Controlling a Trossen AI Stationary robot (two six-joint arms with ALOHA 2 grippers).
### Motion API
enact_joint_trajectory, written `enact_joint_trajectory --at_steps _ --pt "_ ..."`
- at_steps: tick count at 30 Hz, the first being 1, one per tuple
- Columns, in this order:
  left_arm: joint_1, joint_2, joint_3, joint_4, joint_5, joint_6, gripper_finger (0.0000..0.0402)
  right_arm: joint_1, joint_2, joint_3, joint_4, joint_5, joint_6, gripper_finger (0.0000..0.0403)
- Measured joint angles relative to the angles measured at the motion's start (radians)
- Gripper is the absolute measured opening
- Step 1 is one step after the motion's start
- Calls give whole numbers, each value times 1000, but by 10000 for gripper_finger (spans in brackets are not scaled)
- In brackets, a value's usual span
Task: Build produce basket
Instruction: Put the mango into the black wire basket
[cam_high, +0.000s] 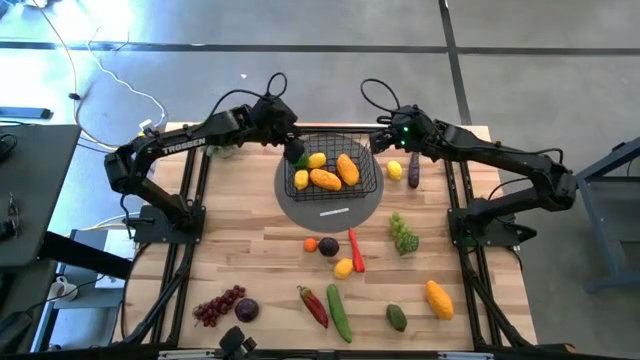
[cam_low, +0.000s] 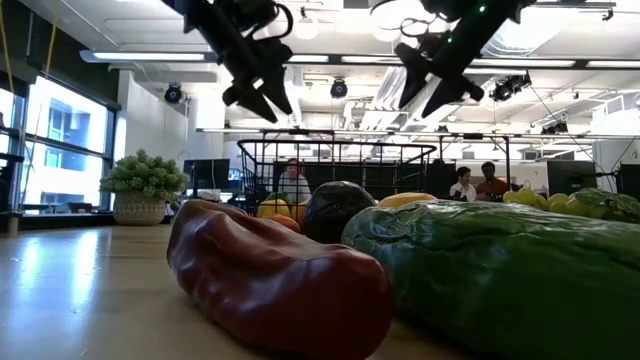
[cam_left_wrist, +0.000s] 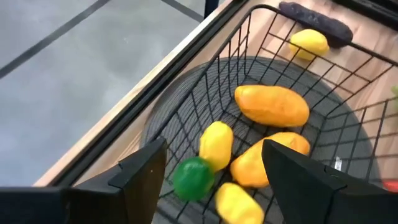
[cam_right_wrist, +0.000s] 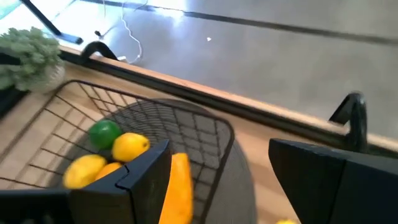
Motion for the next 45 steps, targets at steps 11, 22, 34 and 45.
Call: enact_joint_trajectory --at_steps 11,22,34,45 --pt "0 -123 0 -99 -8 33 255 149 -50 0 -205 -29 245 252" --pt "0 -223 0 -217 -8 17 255 306 -50 0 -357 -118 449 252" --pt "-38 -292 -2 -331 -16 -2 255 468 -50 0 -476 -243 657 252" --pt "-116 -291 -110 -321 -45 -47 255 696 -50 0 -531 -372 850 252"
